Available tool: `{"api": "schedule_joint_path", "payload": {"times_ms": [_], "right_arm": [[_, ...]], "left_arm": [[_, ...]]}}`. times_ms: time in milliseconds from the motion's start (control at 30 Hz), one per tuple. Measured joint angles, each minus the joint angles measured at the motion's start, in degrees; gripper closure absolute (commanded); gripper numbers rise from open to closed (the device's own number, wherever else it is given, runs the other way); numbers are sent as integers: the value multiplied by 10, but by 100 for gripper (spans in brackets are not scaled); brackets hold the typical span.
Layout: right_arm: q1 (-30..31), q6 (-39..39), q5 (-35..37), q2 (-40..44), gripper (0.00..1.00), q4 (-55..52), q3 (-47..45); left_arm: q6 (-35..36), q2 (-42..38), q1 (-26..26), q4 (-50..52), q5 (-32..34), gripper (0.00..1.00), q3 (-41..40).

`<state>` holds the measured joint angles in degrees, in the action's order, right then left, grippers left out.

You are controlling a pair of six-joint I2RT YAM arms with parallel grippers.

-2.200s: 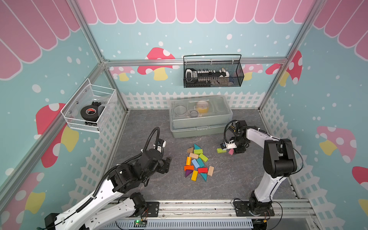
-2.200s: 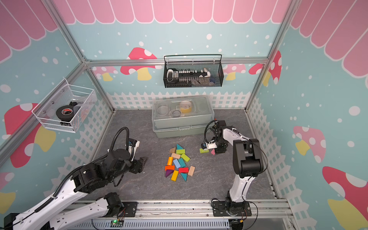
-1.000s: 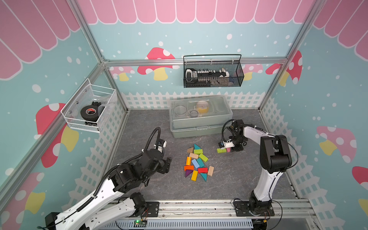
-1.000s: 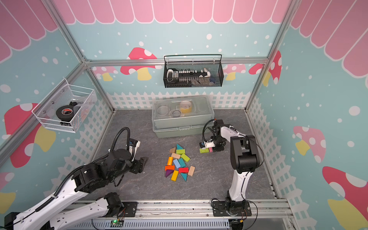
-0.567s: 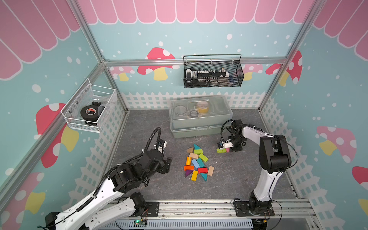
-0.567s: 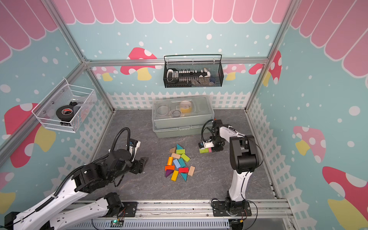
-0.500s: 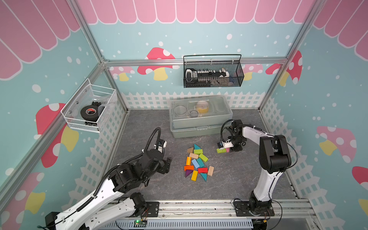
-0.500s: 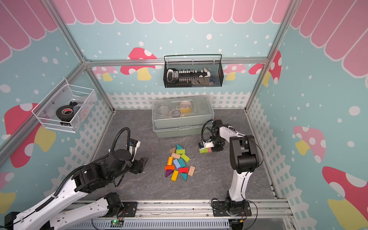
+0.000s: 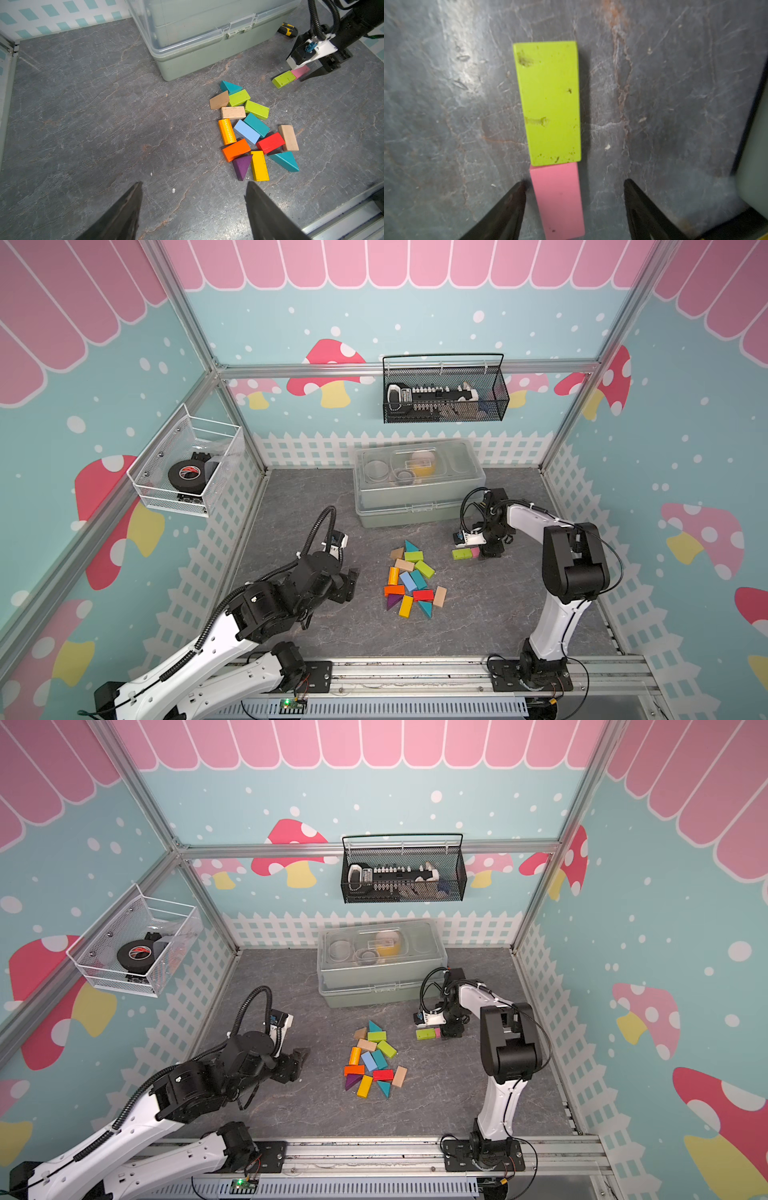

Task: Assemble a piece of candy with building blocks
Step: Assemble the building block at the center of the board, then pick up the building block from the center of the board.

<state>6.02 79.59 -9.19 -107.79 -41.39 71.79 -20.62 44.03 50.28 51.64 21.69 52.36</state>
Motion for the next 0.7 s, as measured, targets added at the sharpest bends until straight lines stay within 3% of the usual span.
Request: {"api": "schedule_joint_path", "payload": {"times_ms": [200,300,400,500,700], "right_arm": [[-12,-63,-32,112,25,15,-42],[-11,-169,-44,192,25,52,-66],[-11,-337,-50,293,26,129,-120],[-11,-543,-48,432,39,219,-227],[-12,-906,65,643,42,218,-351]], "left_arm": [[0,5,0,0,0,22,0],[-1,17,0,-1,-4,23,0],[-10,47,-2,-5,-26,24,4],[-34,111,9,-30,-64,26,24],[-73,317,117,-87,-75,28,129]]}}
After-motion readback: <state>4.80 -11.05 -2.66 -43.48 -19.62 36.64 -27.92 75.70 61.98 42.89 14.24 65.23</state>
